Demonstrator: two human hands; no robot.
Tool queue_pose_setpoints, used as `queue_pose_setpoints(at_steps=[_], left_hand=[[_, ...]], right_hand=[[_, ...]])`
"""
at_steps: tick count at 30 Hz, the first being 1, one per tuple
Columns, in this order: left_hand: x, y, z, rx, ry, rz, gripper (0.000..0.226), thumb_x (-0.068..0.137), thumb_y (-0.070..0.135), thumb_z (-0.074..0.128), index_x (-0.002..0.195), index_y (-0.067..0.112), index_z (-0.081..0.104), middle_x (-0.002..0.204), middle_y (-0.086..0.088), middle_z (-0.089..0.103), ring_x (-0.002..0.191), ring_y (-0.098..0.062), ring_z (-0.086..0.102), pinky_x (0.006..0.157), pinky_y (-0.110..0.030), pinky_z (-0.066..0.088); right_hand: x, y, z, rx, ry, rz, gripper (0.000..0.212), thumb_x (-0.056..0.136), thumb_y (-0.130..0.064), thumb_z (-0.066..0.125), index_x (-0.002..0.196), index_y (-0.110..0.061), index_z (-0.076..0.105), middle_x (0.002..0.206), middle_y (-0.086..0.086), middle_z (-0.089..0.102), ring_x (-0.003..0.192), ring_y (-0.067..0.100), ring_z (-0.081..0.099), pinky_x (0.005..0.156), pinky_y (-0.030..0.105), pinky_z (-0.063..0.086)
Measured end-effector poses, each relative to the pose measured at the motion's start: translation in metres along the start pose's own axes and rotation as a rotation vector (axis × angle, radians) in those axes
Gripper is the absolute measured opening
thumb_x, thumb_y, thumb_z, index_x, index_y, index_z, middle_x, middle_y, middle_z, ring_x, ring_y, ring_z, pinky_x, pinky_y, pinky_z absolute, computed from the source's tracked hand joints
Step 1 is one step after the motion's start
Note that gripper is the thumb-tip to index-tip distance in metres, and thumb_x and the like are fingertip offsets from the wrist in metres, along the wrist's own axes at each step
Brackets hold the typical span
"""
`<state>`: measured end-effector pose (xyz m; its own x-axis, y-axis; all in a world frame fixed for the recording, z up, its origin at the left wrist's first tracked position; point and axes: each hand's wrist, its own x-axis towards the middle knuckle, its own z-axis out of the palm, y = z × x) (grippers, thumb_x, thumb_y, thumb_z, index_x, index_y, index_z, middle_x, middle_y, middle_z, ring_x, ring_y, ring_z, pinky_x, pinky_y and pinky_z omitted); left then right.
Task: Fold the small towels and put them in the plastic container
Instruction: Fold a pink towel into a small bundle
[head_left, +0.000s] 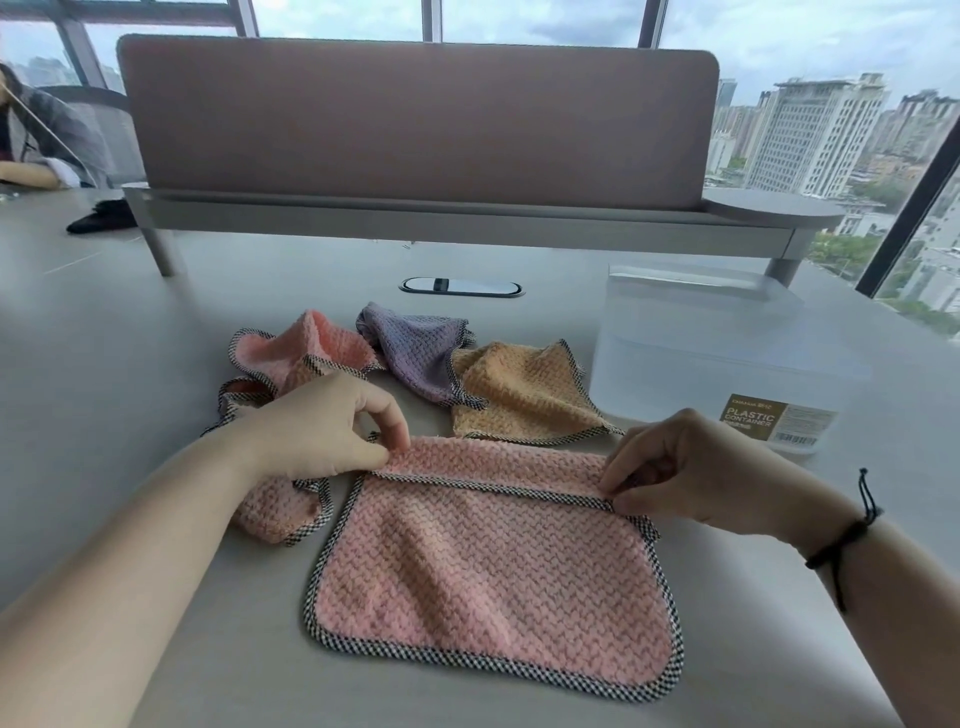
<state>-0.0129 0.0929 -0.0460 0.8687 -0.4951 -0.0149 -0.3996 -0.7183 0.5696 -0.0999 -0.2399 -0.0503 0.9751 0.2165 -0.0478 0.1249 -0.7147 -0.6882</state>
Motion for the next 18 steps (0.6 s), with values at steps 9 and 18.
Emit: queue_pose_setpoints(at_steps=[9, 18], left_hand=[[-0.002, 0.018, 0.018, 0.135, -0.064, 0.175, 0.021, 0.081, 0.038, 0.076, 0.099, 0.049, 0.073, 0.087, 0.019, 0.067, 0.077, -0.003, 0.057, 0.069, -0.019, 0.044], [-0.007, 0.042, 0.046, 0.146, 0.082, 0.452, 0.031, 0.094, 0.029, 0.062, 0.123, 0.035, 0.069, 0.127, 0.024, 0.063, 0.12, 0.007, 0.054, 0.103, -0.023, 0.046]], right_hand=[[-0.005, -0.003, -0.006, -0.206, 0.046, -0.016, 0.023, 0.077, -0.015, 0.07, 0.071, -0.035, 0.079, 0.092, -0.021, 0.069, 0.074, -0.006, 0.063, 0.065, 0.015, 0.047], [-0.004, -0.02, 0.023, -0.295, 0.33, -0.351, 0.021, 0.088, -0.048, 0.062, 0.089, -0.033, 0.076, 0.09, -0.02, 0.069, 0.092, 0.002, 0.061, 0.078, 0.028, 0.05]])
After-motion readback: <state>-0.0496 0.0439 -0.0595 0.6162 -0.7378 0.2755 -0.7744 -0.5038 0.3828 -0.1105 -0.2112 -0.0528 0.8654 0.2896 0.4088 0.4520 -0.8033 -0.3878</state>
